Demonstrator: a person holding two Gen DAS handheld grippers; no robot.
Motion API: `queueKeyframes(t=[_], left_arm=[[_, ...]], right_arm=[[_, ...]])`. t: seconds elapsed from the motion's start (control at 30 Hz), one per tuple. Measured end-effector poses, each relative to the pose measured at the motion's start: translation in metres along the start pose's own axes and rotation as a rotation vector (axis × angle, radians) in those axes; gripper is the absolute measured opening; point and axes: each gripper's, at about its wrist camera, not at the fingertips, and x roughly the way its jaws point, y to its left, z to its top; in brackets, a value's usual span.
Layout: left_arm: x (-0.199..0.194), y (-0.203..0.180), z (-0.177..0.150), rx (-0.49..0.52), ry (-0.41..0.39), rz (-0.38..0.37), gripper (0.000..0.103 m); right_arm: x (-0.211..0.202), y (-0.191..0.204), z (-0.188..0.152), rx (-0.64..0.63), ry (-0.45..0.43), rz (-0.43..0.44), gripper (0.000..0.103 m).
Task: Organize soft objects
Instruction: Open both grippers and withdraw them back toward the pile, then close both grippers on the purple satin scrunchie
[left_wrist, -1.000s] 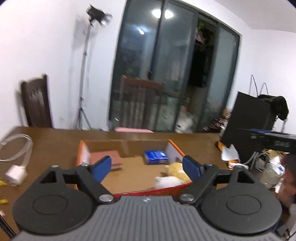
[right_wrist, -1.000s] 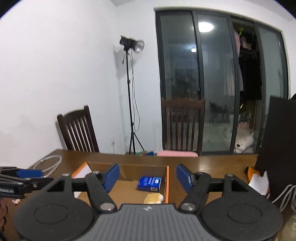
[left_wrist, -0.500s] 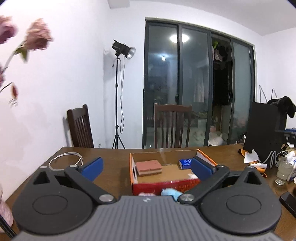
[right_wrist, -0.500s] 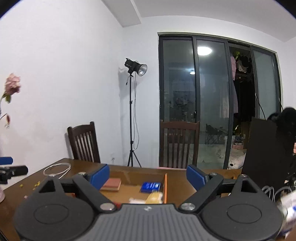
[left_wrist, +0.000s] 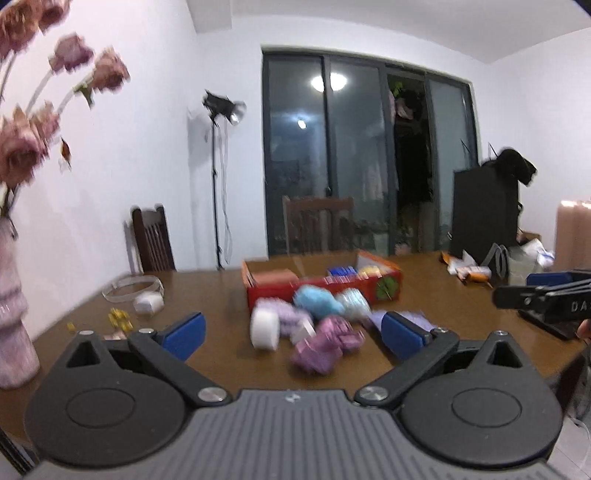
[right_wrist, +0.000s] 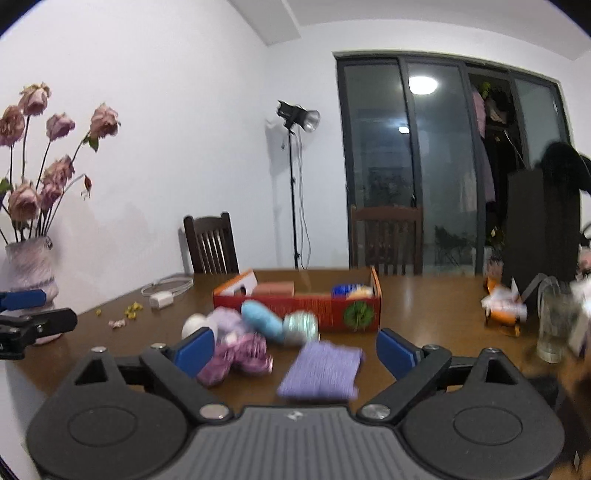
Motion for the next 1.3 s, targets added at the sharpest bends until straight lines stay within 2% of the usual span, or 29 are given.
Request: queueKeyframes(t=[0.07, 0.13, 0.23, 0.47, 0.63, 0.77, 0.9, 0.97, 1.0, 1.03, 1.17, 1.3], left_arm=[[0.007, -0.002, -0.002, 0.01, 0.038, -0.008, 0.103], [0.012, -0.004, -0.003, 0.015, 0.044, 0.012, 0.103], [0.013, -0.002, -0.002, -0.011, 0.041, 0.009, 0.103], [0.022, -0.001, -0.008, -0.015, 0.07, 0.011, 0.103], [0.042, 0.005, -0.008, -0.034, 0.11, 0.03, 0.103], [0.068, 0.013, -0.011, -0.085, 0.161, 0.039, 0.103], [0.104, 0.015, -0.013, -0.129, 0.217, 0.004, 0.102], [0.123, 0.014, -0.011, -0.141, 0.227, -0.026, 0.088], [0.132, 0.013, -0.011, -0.148, 0.23, -0.038, 0.076], [0.144, 0.012, -0.011, -0.153, 0.244, -0.051, 0.068], [0.188, 0.01, -0.015, -0.194, 0.302, -0.067, 0.063], [0.212, 0.014, -0.026, -0.218, 0.336, -0.069, 0.063]], right_arm=[[-0.003, 0.005, -0.011, 0.031, 0.042, 0.015, 0.095], [-0.004, 0.005, -0.016, 0.024, 0.061, 0.033, 0.095], [-0.004, 0.007, -0.013, 0.01, 0.042, 0.004, 0.095], [0.005, 0.0, -0.012, 0.032, 0.056, 0.003, 0.095], [0.026, -0.009, -0.012, 0.075, 0.058, -0.012, 0.094], [0.053, -0.012, -0.013, 0.08, 0.095, 0.0, 0.093], [0.091, -0.01, -0.013, 0.078, 0.145, 0.027, 0.081], [0.113, -0.007, -0.01, 0.074, 0.162, 0.049, 0.073], [0.125, -0.006, -0.008, 0.077, 0.163, 0.056, 0.067], [0.137, -0.006, -0.005, 0.087, 0.165, 0.059, 0.063], [0.19, -0.002, 0.011, 0.101, 0.181, 0.089, 0.056], [0.248, 0.011, 0.013, 0.039, 0.259, 0.094, 0.046]])
